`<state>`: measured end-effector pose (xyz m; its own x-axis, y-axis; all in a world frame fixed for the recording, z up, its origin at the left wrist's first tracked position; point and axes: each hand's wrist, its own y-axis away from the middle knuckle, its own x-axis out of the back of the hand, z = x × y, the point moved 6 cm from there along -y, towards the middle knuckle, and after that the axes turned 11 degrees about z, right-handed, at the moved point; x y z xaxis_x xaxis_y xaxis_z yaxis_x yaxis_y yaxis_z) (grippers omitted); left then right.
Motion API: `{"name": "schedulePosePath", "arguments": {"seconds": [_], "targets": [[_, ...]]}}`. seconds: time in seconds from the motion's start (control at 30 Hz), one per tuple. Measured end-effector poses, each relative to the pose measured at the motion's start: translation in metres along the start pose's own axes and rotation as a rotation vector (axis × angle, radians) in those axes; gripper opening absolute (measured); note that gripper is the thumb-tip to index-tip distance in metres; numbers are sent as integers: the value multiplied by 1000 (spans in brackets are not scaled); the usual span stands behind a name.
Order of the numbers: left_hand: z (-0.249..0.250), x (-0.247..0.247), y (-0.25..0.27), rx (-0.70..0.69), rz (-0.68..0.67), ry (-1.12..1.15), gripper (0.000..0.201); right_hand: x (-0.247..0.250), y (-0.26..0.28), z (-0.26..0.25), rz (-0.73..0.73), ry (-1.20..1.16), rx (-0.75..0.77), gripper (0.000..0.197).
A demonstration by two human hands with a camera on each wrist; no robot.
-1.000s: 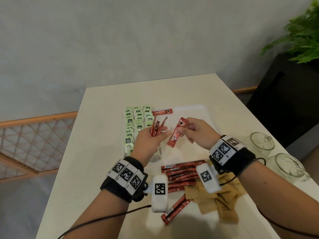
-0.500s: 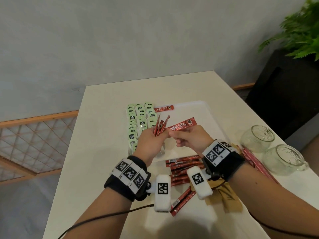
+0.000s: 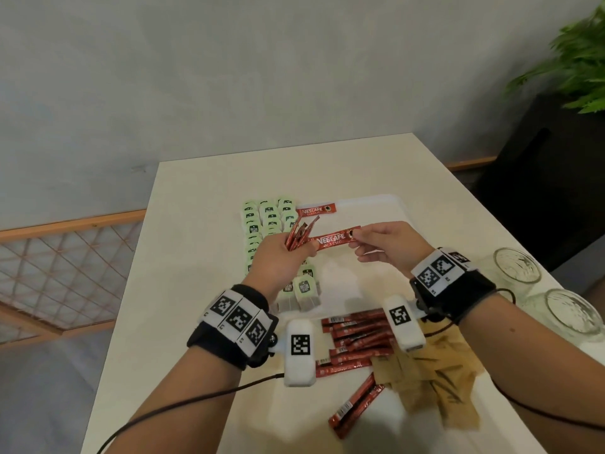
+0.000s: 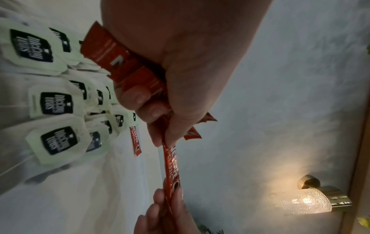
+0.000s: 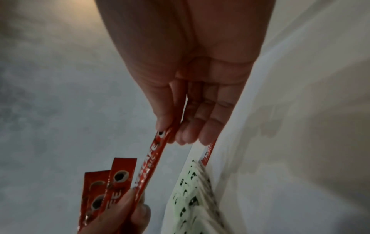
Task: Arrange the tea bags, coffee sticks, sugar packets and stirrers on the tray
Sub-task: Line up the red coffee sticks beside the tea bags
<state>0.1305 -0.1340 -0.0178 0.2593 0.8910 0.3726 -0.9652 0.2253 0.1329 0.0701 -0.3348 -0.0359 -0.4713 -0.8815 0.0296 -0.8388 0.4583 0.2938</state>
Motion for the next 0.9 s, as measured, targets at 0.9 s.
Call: {"name": "schedulePosePath", "arguments": {"seconds": [0.9], "targets": [[-26,23,-37,281,-83,379,25,-15,-147,19,321,575,-97,34]]}}
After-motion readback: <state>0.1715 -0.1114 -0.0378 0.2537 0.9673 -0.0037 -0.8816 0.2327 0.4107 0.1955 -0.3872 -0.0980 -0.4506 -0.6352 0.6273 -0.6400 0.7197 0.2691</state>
